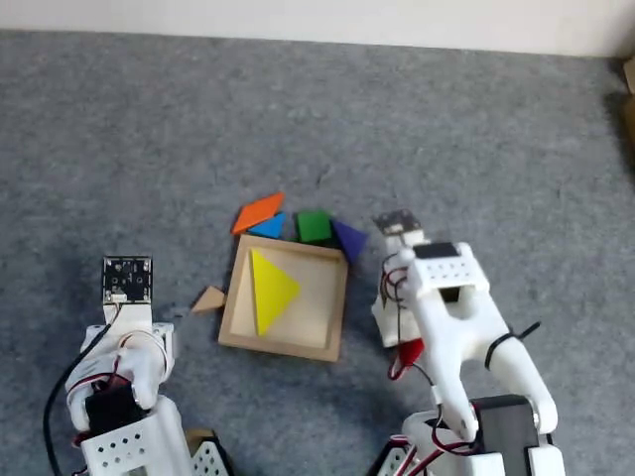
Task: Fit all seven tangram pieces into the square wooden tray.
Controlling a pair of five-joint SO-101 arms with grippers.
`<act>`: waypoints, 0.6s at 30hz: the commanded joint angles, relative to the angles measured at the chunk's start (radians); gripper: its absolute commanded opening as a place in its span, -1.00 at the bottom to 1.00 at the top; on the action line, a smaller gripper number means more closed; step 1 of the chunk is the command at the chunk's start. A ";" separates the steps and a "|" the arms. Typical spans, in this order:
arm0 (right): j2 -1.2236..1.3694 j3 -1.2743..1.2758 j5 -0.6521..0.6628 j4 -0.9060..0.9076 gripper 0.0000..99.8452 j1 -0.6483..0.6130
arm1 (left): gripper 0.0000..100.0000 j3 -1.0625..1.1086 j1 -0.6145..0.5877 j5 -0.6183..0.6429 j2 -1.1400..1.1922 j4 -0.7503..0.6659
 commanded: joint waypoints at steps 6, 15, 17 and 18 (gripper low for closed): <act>0.001 -0.358 0.014 0.171 -0.99 -0.087 | -0.46 -0.019 -0.007 -0.012 0.002 -0.003; 0.074 -0.470 0.014 0.071 -0.99 -0.306 | -0.46 -0.019 -0.007 -0.012 0.002 -0.003; 0.154 -0.535 0.014 0.071 -0.99 -0.337 | -0.46 -0.018 -0.007 -0.012 0.002 -0.003; 0.197 -0.575 0.014 0.074 -0.99 -0.349 | -0.46 -0.018 -0.007 -0.012 0.002 -0.003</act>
